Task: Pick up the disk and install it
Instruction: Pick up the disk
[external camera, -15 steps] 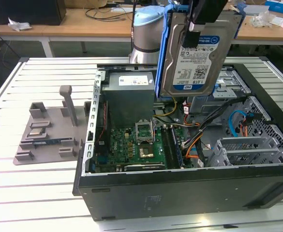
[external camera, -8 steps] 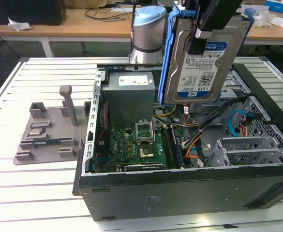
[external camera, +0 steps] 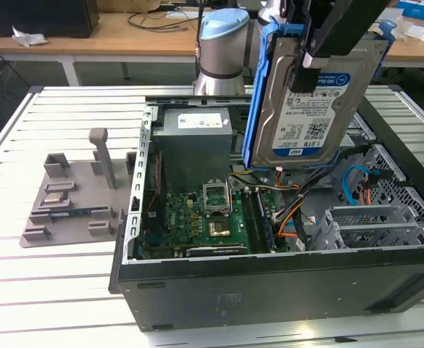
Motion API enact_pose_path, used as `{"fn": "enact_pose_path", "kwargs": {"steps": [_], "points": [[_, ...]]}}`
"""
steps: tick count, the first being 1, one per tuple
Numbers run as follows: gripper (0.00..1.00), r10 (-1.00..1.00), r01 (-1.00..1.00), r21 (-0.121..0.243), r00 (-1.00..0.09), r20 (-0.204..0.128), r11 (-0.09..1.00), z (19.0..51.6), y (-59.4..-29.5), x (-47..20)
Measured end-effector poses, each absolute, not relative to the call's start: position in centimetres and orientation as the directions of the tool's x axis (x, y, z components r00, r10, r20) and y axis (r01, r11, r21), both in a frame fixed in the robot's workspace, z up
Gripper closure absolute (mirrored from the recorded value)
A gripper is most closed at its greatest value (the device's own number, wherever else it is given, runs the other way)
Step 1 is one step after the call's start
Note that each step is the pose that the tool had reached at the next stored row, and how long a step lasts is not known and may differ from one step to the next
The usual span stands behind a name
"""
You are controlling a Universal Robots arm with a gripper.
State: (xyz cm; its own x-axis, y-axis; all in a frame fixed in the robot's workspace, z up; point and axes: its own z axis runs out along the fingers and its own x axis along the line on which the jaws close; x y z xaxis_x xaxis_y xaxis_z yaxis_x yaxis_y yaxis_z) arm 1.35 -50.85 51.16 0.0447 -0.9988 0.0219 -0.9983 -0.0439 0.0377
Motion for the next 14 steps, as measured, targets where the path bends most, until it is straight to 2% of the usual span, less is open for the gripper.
{"fn": "enact_pose_path", "kwargs": {"steps": [7, 14], "points": [[0.63, -0.999, -0.998, 0.038, 0.045, 0.022, -0.044, 51.1, -52.1, 1.7], [0.63, -0.997, -0.998, 0.034, 0.045, -0.058, -0.047, 51.1, -53.7, 1.9]]}}
